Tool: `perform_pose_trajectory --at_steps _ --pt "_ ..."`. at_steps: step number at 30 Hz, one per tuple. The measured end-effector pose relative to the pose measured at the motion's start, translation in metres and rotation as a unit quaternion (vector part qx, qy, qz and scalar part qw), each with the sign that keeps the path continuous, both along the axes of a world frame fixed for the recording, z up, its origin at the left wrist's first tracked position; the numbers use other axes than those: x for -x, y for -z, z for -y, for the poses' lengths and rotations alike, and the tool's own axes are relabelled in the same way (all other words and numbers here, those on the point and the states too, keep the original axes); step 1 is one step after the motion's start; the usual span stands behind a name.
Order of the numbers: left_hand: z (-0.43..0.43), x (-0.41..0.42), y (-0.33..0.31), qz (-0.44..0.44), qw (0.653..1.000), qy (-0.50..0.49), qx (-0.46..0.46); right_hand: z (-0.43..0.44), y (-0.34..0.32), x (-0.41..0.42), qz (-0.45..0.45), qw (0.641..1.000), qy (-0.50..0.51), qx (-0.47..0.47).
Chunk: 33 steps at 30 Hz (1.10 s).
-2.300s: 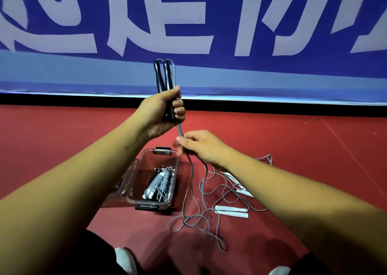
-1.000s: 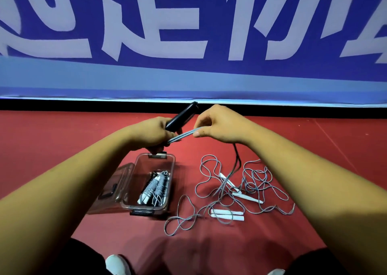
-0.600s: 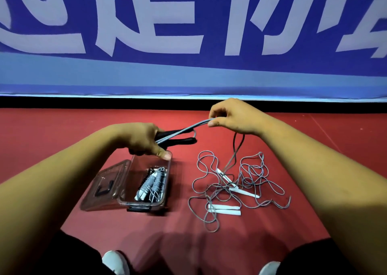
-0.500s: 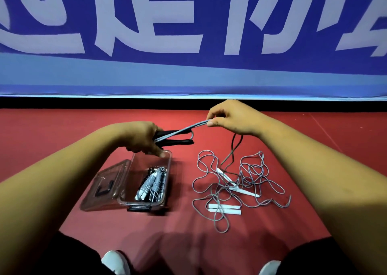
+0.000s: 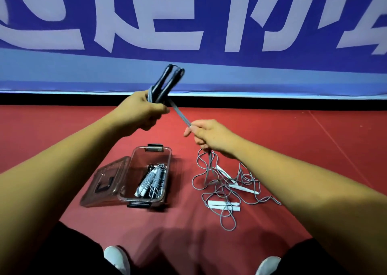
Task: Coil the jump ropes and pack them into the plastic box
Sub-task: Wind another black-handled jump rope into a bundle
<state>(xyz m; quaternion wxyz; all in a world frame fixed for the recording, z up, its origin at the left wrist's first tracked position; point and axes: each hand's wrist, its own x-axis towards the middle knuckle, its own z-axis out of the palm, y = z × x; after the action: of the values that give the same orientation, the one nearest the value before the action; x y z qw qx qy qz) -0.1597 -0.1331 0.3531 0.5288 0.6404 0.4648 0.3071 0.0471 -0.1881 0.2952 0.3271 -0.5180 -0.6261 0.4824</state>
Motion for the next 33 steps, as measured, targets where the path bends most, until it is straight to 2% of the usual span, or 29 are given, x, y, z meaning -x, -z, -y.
perform_pose_trajectory --at_steps 2,4,6,10,12,14,16,18,20,24,26,28,30,33 --pt "-0.007 0.007 0.006 0.018 0.999 -0.028 0.044 0.005 -0.002 0.017 0.027 1.0 0.008 -0.012" --pt "-0.012 0.013 0.012 -0.01 0.997 -0.057 0.053 0.008 -0.005 0.034 0.104 0.991 0.028 -0.085" --pt "-0.012 0.012 0.018 -0.088 0.992 -0.088 0.017 0.014 -0.006 0.047 0.162 0.977 0.013 -0.136" --pt "-0.013 0.006 0.028 -0.22 0.967 -0.109 -0.068 0.024 -0.005 0.051 0.21 0.965 -0.038 -0.153" --pt "-0.012 0.006 0.029 -0.317 0.932 -0.098 -0.148 0.028 -0.008 0.05 0.221 0.96 -0.05 -0.166" --pt "-0.006 0.003 0.032 -0.426 0.876 -0.062 -0.219 0.031 -0.012 0.048 0.232 0.956 -0.056 -0.173" --pt "0.0 -0.001 0.039 -0.514 0.824 -0.028 -0.238 0.032 -0.018 0.044 0.26 0.946 -0.061 -0.184" --pt "0.009 -0.007 0.047 -0.573 0.787 0.0 -0.231 0.031 -0.026 0.036 0.292 0.934 -0.058 -0.198" --pt "0.019 -0.013 0.053 -0.592 0.759 0.05 -0.268 0.026 -0.034 0.022 0.312 0.926 -0.04 -0.21" --pt "0.043 -0.024 0.044 -0.571 0.734 0.188 -0.317 0.017 -0.033 -0.008 0.311 0.928 -0.008 -0.207" --pt "0.051 -0.027 0.038 -0.541 0.74 0.256 -0.307 0.018 -0.029 -0.015 0.3 0.934 -0.02 -0.193" --pt "0.058 -0.028 0.037 -0.475 0.783 0.296 -0.272 0.019 -0.028 -0.018 0.257 0.951 -0.026 -0.17" --pt "0.064 -0.03 0.036 -0.398 0.838 0.285 -0.239 0.022 -0.027 -0.022 0.177 0.975 -0.021 -0.13" --pt "0.069 -0.033 0.03 -0.312 0.884 0.257 -0.236 0.026 -0.024 -0.032 0.072 0.995 -0.001 -0.061"
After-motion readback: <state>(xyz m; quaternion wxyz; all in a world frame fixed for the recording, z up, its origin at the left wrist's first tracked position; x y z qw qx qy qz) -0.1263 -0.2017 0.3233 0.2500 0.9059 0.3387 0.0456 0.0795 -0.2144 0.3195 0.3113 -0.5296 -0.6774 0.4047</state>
